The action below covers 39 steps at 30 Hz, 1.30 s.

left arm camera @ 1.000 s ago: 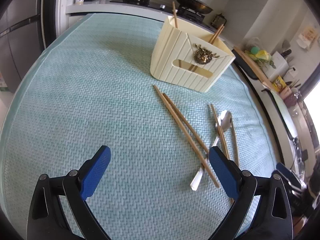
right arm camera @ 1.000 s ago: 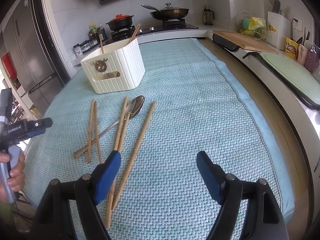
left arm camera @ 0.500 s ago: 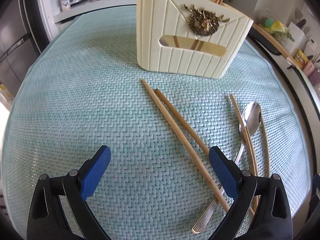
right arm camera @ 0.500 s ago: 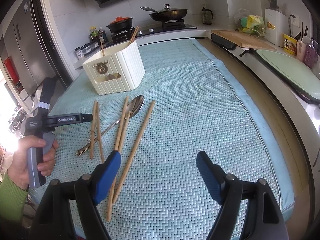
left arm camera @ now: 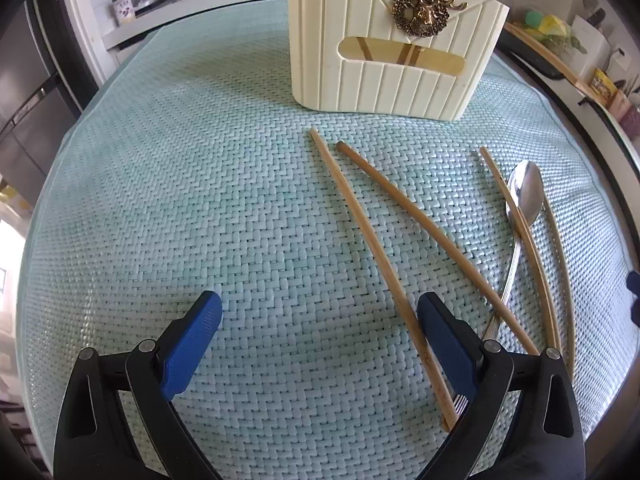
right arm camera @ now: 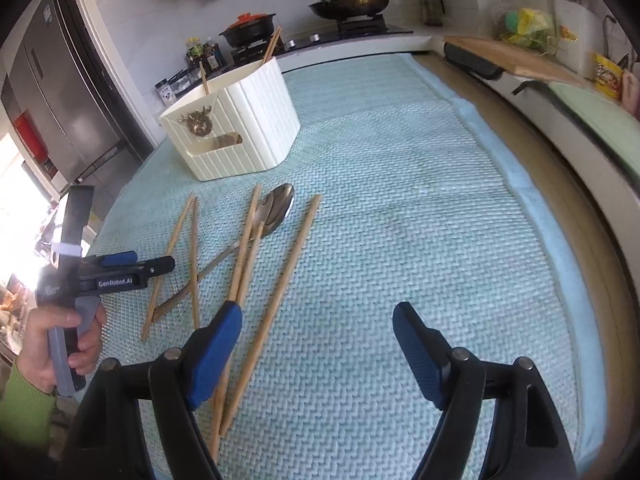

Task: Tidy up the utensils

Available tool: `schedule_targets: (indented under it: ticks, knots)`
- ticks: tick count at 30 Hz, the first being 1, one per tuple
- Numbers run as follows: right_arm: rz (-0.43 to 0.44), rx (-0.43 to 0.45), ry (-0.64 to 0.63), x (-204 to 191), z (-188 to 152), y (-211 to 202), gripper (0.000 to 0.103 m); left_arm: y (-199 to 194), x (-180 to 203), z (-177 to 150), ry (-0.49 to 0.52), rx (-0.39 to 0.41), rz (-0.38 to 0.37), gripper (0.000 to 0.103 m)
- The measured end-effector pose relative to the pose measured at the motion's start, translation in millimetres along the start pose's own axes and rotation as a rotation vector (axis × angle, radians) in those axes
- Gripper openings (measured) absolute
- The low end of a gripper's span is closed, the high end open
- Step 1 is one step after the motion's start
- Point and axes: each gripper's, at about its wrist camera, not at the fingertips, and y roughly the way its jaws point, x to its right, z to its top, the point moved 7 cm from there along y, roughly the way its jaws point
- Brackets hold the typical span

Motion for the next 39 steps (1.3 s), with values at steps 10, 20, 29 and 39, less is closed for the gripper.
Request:
schedule_targets:
  ticks: [10,20,29,39]
  knots:
    - [-0.148,-0.129,-0.214,-29.0,29.7,85.4,0.048,-8.7,-20.5,-10.0,0.026,-0.003,0.013,0.099]
    - [-0.157,-0.168,-0.170,-5.2,25.9,72.9,0.033,-6.3,-29.0,26.7,-0.035,-0.006,-0.086,0.099]
    - [-0.154,-0.228,-0.189,-8.4,44.1,84.7,0.036,27.2,-21.4,66.7,0.035,-0.061,0.025,0.087]
    - [-0.080,-0.225,-0.050,-6.3,74.2,103.2,0.007,36.8,-8.4,75.5,0.058,-0.112,-0.030,0.014]
